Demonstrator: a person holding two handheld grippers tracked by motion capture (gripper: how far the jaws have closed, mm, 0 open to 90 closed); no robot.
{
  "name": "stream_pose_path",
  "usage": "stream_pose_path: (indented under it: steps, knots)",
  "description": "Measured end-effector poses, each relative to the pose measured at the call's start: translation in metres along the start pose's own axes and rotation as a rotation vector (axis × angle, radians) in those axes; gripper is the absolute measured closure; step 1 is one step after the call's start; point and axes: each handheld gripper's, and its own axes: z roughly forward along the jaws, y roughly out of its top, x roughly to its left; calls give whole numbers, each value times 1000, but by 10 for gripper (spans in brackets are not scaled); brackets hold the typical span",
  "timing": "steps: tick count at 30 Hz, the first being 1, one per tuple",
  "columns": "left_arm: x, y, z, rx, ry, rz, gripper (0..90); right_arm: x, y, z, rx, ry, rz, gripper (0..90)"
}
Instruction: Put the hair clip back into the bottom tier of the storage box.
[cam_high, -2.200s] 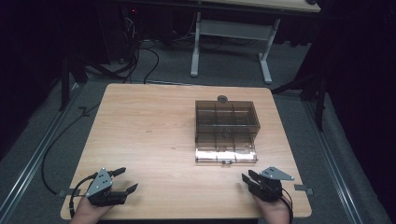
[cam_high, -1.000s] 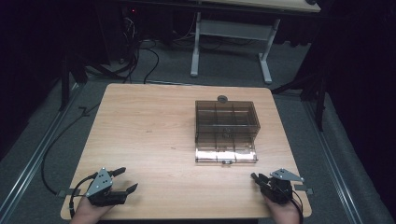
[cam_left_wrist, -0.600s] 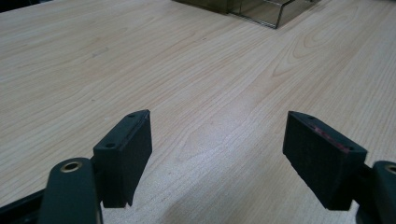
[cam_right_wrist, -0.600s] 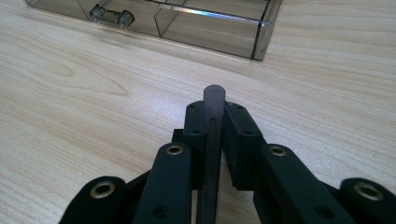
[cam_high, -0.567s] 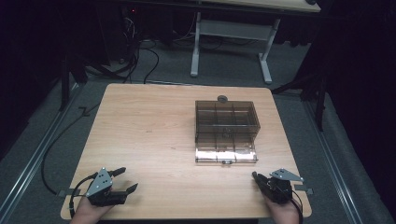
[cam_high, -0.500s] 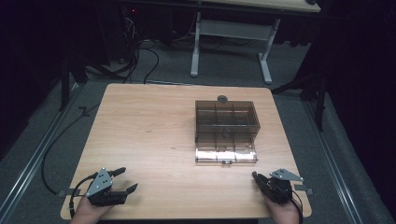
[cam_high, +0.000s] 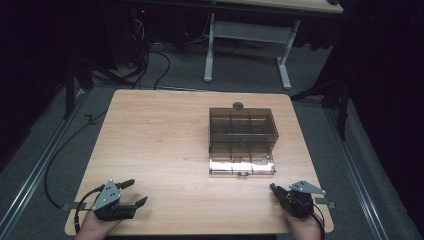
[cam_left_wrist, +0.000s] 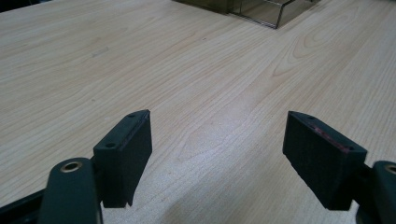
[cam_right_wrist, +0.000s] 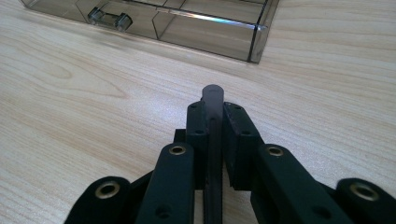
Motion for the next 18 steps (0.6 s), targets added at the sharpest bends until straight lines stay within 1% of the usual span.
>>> stream_pose_path:
  steps: [5, 8, 9, 16, 18]
  knots:
    - [0, 0, 0, 0, 0, 0, 244, 1, 1, -2, -7, -7, -4, 817]
    - [0, 0, 0, 0, 1, 0, 244, 5, 2, -3, -15, -3, -15, 817]
    - [0, 0, 0, 0, 1, 0, 244, 7, 3, -3, -16, -2, -26, 817]
    - [0, 0, 0, 2, 2, 1, 244, 21, 7, 0, -18, 36, -60, 817]
    - [0, 0, 0, 2, 2, 1, 245, 26, 9, 1, -18, 45, -77, 817]
